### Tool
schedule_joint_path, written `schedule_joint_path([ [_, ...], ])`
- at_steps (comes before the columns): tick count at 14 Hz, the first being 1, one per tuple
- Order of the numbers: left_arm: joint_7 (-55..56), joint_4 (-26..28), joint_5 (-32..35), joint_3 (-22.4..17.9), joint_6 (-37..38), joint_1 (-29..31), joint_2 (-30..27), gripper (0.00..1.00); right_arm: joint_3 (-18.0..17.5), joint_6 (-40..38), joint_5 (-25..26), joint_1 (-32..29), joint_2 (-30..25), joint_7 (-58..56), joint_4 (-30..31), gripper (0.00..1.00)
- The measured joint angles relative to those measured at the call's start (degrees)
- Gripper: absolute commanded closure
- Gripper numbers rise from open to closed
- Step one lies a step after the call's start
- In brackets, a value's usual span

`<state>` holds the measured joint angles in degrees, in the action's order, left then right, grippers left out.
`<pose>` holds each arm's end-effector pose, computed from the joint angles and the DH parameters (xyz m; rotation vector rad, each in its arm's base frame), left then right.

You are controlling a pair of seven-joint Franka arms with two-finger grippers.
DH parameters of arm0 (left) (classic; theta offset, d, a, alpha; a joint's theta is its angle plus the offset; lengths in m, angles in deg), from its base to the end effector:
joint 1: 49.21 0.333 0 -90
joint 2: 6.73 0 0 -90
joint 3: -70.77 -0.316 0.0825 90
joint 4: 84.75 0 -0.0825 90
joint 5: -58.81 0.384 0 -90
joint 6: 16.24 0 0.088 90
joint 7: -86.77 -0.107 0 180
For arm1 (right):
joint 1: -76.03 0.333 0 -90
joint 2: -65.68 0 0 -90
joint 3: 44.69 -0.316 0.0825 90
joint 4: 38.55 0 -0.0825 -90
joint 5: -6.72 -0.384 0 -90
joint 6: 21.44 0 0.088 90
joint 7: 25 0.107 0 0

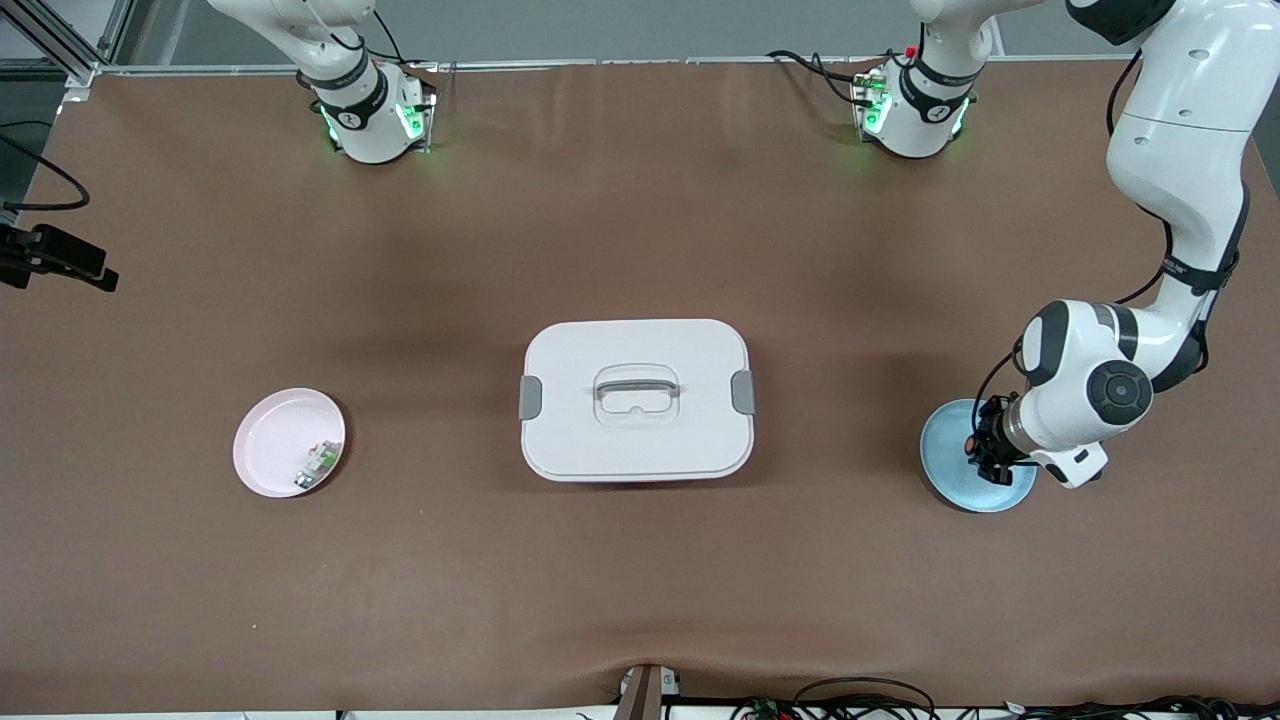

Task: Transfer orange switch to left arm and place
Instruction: 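Open the left gripper to release the switch on the plate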

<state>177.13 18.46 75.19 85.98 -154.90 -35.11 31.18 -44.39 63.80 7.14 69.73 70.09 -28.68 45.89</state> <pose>0.6510 0.0001 0.1868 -2.3913 -2.0014 -0.0181 0.5661 -0.0662 0.6196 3.1369 -0.0805 -0.0996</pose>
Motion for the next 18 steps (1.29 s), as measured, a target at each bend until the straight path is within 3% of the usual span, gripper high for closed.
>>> schedule_joint_path([
  [2,0.00,0.01,1.00,0.00,-0.12,0.11,0.00,0.47,0.17,-0.13,0.00,-0.16,1.01,0.00,-1.26,0.00],
  [5,0.00,0.00,1.83,0.00,-0.49,0.13,0.00,0.18,0.40,-0.21,0.00,-0.28,1.45,0.00,-2.50,0.00],
  [6,0.00,0.00,1.89,0.01,-0.63,0.13,-0.01,0.12,0.41,-0.27,0.00,-0.28,1.45,0.02,-2.83,0.00],
  [8,-0.01,-0.03,1.93,0.03,-1.04,0.12,-0.02,0.11,0.50,-0.23,-0.02,-0.58,1.45,0.28,-2.99,0.00],
  [10,-0.01,-0.06,1.93,0.04,-1.89,0.12,-0.06,0.00,0.53,0.08,-0.13,-1.61,1.46,0.33,-3.02,0.00],
  [18,-0.04,-0.95,1.88,0.56,-1.95,-0.68,-3.01,0.00,-0.43,0.40,-0.61,-0.92,1.46,0.40,-3.25,0.00],
])
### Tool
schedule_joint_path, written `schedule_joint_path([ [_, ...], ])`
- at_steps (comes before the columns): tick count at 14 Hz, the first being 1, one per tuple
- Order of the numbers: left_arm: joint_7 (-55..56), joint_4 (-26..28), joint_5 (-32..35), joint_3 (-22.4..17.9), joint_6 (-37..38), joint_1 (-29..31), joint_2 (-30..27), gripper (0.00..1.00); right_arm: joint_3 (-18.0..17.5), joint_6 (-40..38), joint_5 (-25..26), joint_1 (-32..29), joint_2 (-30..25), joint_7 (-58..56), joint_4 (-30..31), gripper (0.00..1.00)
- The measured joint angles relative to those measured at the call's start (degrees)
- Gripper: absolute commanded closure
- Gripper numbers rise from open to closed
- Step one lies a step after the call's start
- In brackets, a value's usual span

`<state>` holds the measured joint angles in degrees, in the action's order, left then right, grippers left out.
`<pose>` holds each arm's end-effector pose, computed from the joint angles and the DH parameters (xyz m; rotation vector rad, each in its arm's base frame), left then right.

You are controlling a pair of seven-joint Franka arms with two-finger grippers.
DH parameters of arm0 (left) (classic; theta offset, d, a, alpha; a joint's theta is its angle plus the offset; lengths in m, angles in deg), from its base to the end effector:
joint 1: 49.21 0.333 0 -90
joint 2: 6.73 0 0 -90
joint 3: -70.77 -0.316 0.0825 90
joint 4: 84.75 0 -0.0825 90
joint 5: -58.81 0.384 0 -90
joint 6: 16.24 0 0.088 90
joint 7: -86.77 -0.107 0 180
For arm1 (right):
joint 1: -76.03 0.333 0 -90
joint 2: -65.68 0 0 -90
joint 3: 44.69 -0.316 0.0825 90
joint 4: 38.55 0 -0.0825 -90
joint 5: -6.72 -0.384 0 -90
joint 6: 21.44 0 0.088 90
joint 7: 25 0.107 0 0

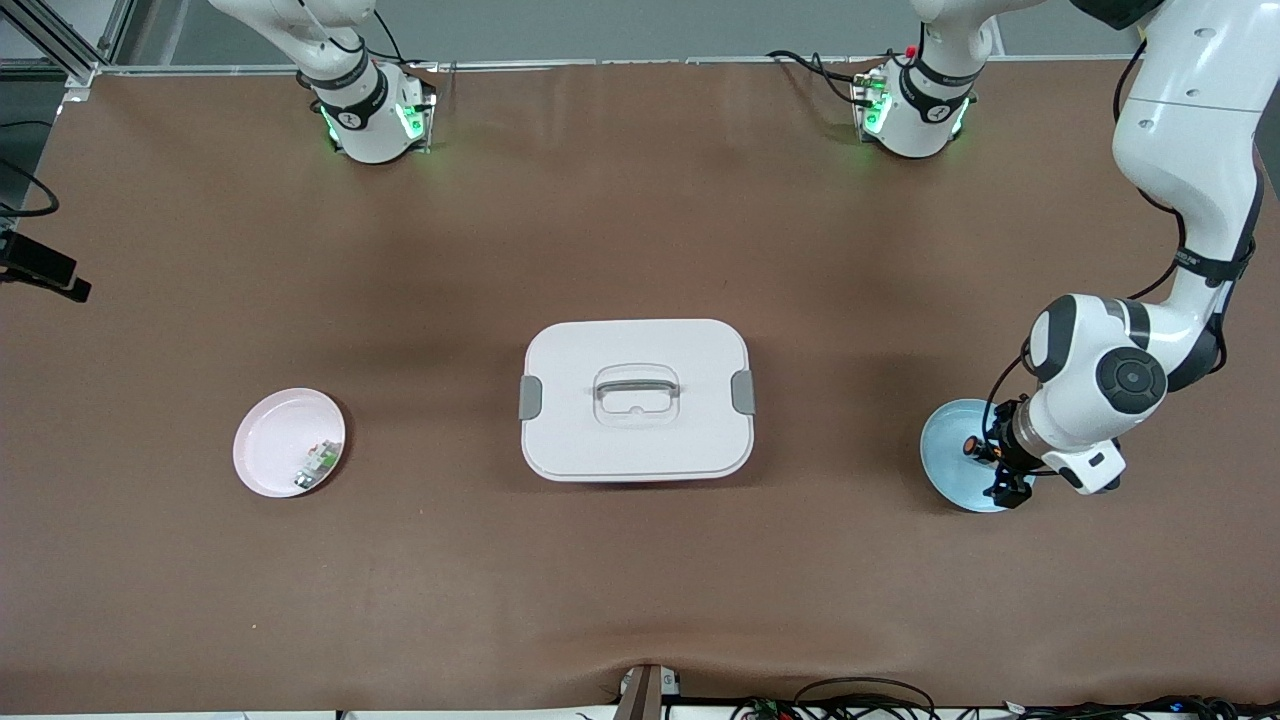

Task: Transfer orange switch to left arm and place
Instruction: 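Open the left gripper to release the switch on the plate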

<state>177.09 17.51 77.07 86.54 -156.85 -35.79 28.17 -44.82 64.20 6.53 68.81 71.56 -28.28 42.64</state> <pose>0.6664 -0.0117 0.2311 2.4260 1.9452 0.1670 0.5746 -0.0712 0.6317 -3.1339 0.1039 0.0385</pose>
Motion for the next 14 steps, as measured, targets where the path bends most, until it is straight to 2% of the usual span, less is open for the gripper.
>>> schedule_joint_path([
  [3,-2.67,-0.02,-0.97,0.02,2.29,-0.91,-1.81,0.00,0.05,-1.56,-2.35,0.19,0.00,0.02,-0.02,0.00],
  [6,-10.34,-0.37,-2.02,0.00,7.10,-1.17,-3.41,0.00,0.15,-2.48,-3.48,0.19,0.00,0.51,-0.02,0.00],
  [10,-30.55,-1.57,-3.26,-0.15,16.51,-1.18,-5.47,0.00,0.18,-2.51,-3.39,0.19,0.00,1.18,-0.02,0.00],
  [14,-47.05,-1.73,-3.43,-0.50,18.20,-1.11,-7.09,0.00,0.18,-1.74,-2.05,0.19,0.00,1.20,-0.03,0.00],
])
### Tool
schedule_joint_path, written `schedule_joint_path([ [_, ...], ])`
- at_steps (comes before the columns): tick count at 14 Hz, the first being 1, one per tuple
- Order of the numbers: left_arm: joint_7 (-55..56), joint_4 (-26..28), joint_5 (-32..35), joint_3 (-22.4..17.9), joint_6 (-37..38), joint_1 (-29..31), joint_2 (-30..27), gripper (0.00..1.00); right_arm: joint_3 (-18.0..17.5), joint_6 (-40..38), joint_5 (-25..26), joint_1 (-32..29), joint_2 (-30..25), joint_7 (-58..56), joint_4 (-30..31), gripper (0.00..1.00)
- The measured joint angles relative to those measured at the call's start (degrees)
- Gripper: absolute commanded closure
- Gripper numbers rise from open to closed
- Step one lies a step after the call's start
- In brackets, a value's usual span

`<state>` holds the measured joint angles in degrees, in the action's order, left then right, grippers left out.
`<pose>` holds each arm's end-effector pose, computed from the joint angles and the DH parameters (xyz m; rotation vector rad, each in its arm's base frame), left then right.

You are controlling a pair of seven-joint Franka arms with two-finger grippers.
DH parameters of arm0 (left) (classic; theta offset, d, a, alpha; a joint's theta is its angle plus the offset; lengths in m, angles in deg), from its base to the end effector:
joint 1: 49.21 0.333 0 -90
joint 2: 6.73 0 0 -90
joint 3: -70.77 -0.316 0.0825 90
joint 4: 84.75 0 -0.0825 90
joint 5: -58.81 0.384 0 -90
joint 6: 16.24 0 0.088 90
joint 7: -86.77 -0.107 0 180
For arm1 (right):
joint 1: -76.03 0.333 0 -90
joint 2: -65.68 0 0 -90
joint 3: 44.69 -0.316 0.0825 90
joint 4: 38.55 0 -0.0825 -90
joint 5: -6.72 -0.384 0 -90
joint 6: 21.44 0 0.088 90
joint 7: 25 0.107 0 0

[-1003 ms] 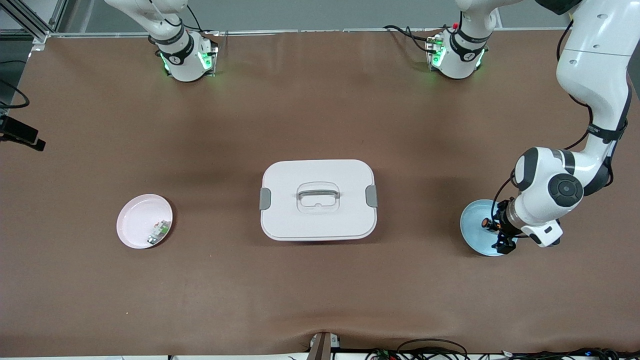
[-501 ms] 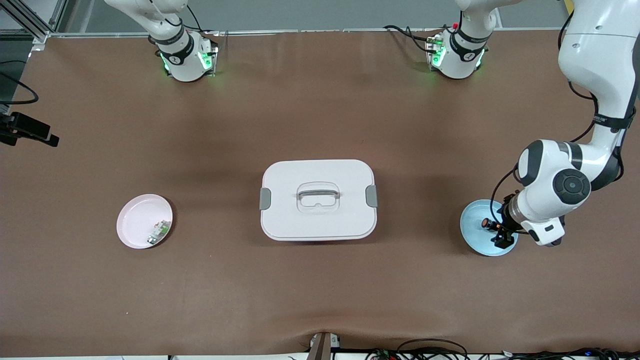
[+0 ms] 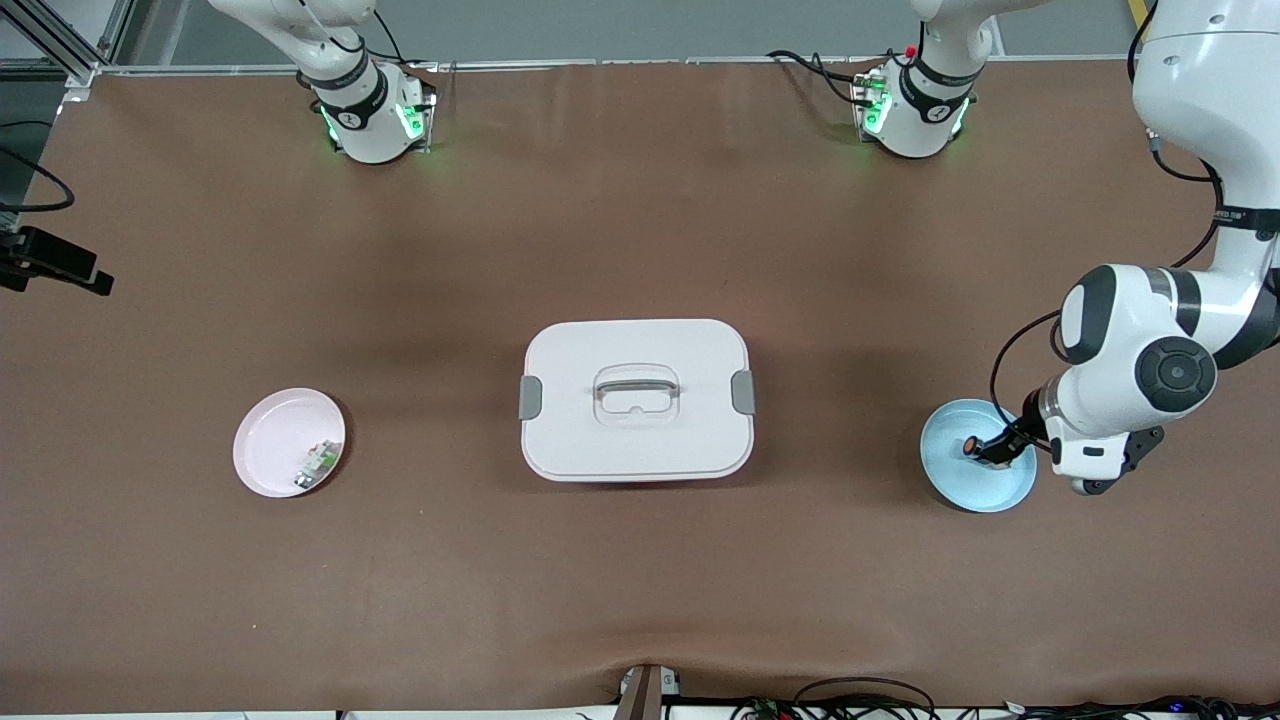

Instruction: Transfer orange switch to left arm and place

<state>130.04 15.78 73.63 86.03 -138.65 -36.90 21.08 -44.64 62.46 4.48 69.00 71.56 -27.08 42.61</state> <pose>0.6507 -0.0079 0.2946 -2.9022 -0.8659 0.0594 0.5718 -0.0664 0.6295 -3.0947 0.1303 0.0798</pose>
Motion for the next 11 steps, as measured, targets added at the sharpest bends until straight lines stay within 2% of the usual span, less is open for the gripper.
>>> schedule_joint_path([
  [5,-16.02,-0.20,-3.00,0.29,0.07,-0.14,-2.81,0.00,-0.02,0.93,1.29,0.00,0.00,0.09,0.00,0.00],
  [8,-17.49,-0.31,-3.72,0.47,0.44,-0.42,-6.84,0.00,-0.03,0.97,1.30,0.00,0.00,1.23,-0.02,0.00],
  [11,-21.13,-0.49,-3.74,0.57,5.32,-0.43,-12.20,0.00,-0.03,1.25,1.30,0.01,0.00,1.98,-0.04,0.00],
])
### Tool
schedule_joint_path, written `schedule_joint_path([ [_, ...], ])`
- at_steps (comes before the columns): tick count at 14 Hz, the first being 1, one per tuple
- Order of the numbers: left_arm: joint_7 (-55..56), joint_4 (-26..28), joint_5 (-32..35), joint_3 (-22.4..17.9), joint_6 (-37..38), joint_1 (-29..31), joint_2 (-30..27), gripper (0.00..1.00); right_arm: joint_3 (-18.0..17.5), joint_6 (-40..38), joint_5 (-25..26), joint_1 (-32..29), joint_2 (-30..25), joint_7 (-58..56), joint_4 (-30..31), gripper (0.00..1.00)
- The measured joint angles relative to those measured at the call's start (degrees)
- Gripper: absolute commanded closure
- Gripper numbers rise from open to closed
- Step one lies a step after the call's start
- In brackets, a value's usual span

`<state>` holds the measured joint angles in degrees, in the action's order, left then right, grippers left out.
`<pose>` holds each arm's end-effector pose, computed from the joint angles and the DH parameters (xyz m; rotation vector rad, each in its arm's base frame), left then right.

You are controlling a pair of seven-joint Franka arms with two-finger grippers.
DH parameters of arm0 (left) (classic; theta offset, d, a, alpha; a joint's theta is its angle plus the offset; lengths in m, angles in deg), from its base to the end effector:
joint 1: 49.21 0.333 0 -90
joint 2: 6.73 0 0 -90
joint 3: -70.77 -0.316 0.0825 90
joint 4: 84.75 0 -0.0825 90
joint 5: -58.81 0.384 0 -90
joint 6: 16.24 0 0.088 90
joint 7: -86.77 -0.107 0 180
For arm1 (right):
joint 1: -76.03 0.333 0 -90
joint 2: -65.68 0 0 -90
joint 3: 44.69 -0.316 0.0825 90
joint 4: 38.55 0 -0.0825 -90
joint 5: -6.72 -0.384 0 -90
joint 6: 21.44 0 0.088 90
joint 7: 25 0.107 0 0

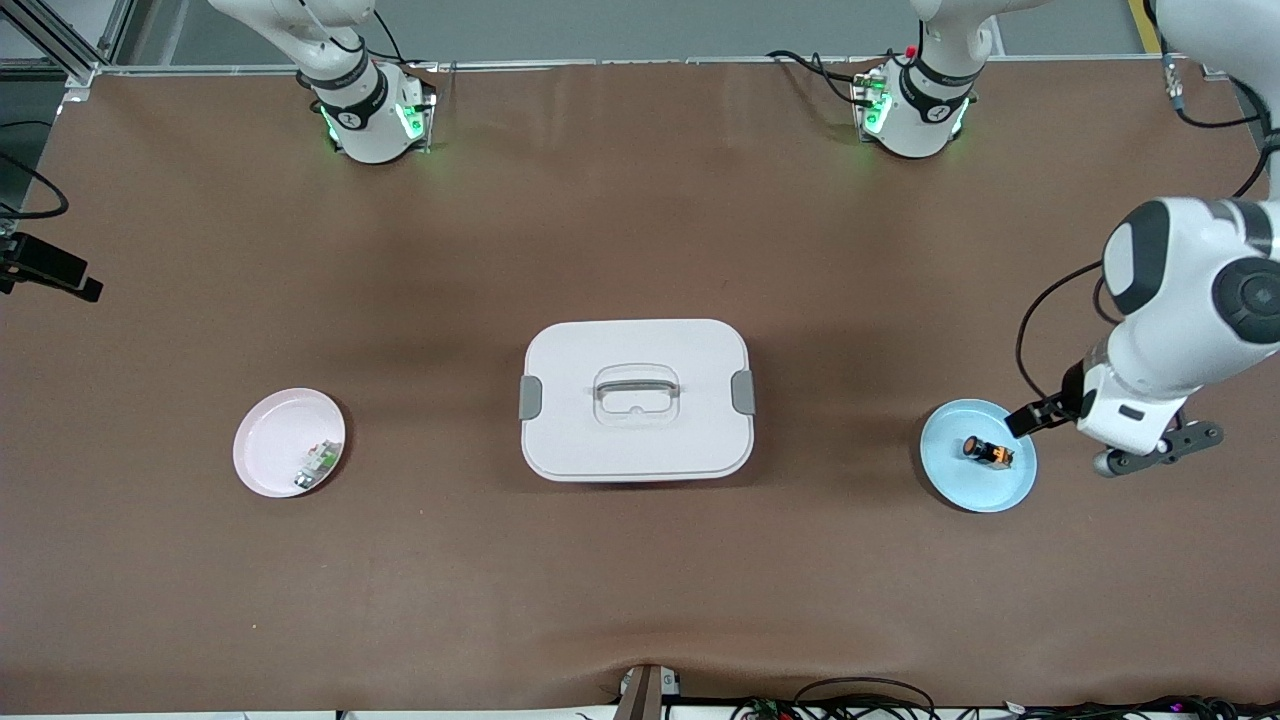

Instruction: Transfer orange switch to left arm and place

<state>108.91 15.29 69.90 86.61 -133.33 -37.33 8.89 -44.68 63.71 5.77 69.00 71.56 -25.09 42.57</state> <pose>0.6365 -0.0204 0.4246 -3.0283 -0.3701 -0.0901 0.5740 -0.0690 0.6316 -3.1171 0.1875 0.0487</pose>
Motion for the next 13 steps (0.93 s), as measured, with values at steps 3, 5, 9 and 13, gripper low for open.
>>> schedule_joint_path([
  [3,-6.38,-0.21,-0.15,-0.02,4.55,0.06,-5.67,0.00,0.06,0.12,-0.03,-0.01,0.00,0.16,-0.02,0.00],
  [5,-7.13,-0.37,-0.84,-0.05,5.89,0.18,-8.15,0.00,0.07,0.12,-0.03,-0.01,0.00,0.21,-0.03,0.00],
  [9,-7.79,-0.63,-1.87,-0.26,7.36,0.46,-10.60,0.00,0.09,0.13,-0.03,-0.02,0.00,0.28,-0.03,0.00],
  [13,-8.97,-0.68,-2.81,-0.31,8.48,0.51,-11.87,0.00,0.33,0.13,-0.03,-0.08,0.00,0.34,-0.03,0.00],
])
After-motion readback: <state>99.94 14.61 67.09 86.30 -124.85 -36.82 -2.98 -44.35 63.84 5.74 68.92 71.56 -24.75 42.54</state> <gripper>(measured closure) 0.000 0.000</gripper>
